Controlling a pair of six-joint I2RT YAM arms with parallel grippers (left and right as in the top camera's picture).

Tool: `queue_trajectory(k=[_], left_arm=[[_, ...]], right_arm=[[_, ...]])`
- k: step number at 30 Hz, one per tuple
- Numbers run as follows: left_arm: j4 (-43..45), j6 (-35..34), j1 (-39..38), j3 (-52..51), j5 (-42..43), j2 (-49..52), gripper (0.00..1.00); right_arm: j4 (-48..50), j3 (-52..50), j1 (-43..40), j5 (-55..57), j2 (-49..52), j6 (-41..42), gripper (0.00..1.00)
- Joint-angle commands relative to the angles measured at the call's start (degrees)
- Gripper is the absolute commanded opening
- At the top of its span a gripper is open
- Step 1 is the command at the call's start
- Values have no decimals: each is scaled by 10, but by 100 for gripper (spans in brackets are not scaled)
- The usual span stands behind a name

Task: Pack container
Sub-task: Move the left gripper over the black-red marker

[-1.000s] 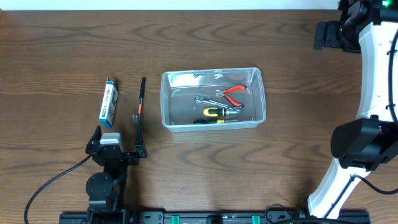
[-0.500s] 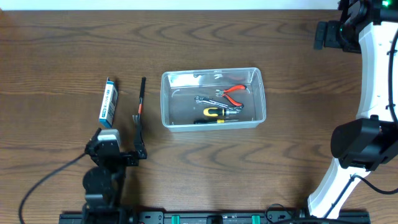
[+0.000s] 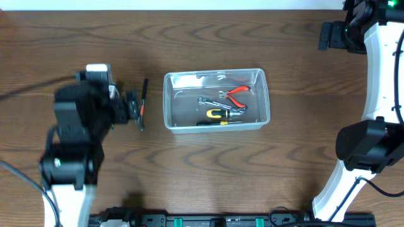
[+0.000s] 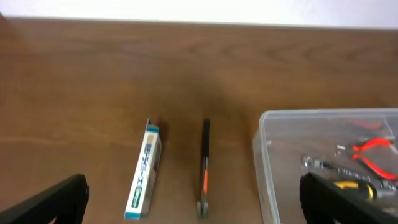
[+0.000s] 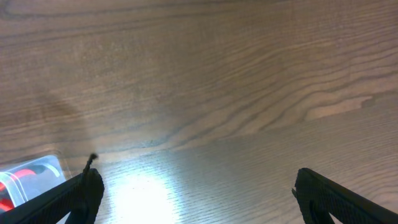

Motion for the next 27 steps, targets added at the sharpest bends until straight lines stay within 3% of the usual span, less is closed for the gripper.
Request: queue_trajectory(k=[1,7,10,14,27], left_arm=[[-23,2,-2,47,4,37,98],[-51,-9,-1,47,10,44,98],[-62,33,-1,47,49,45,98],[-74,15,-1,47,58,64,98],[-135,-15,-1,73,41,251,98]], right_arm=[[0,6,-2,4,-1,-1,99],[0,6,-2,4,-1,-1,99],[0,6,-2,4,-1,-1,99],[0,6,-2,4,-1,-1,99],[0,6,-2,4,-1,-1,99]])
